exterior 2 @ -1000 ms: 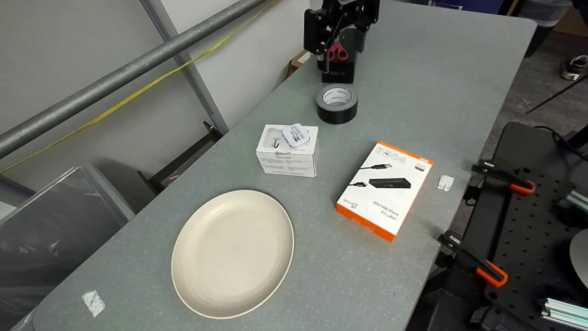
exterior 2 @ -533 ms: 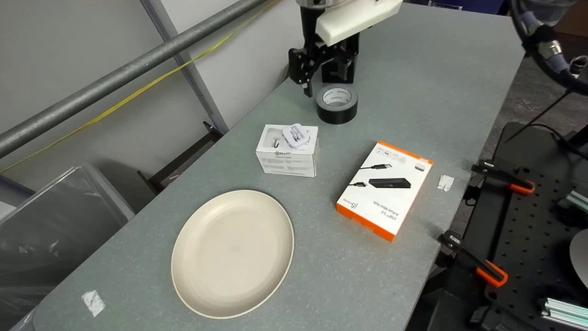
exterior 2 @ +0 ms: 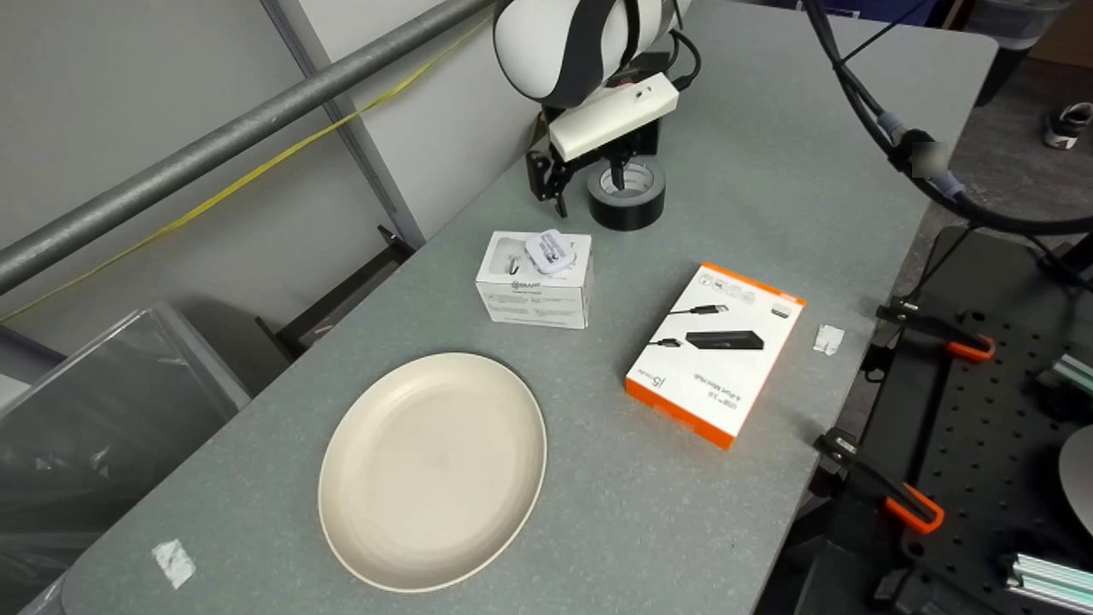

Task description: Put the tape on the plate

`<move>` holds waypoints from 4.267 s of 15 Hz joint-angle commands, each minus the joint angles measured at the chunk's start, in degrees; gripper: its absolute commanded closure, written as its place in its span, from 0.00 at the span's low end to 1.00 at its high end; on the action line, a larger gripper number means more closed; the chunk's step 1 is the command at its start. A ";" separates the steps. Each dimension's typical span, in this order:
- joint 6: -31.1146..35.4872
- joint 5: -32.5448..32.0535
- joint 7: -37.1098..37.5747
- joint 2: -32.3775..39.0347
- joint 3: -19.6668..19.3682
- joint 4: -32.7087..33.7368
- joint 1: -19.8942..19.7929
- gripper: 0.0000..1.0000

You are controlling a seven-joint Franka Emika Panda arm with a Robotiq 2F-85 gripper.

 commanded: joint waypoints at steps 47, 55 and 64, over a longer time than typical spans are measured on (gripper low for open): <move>-2.62 -3.18 -14.69 -14.17 14.53 -0.16 14.25 0.93; -7.25 -4.63 -18.46 -2.56 16.60 7.92 19.22 0.93; -10.31 -3.46 -25.82 4.68 17.81 12.74 18.46 0.93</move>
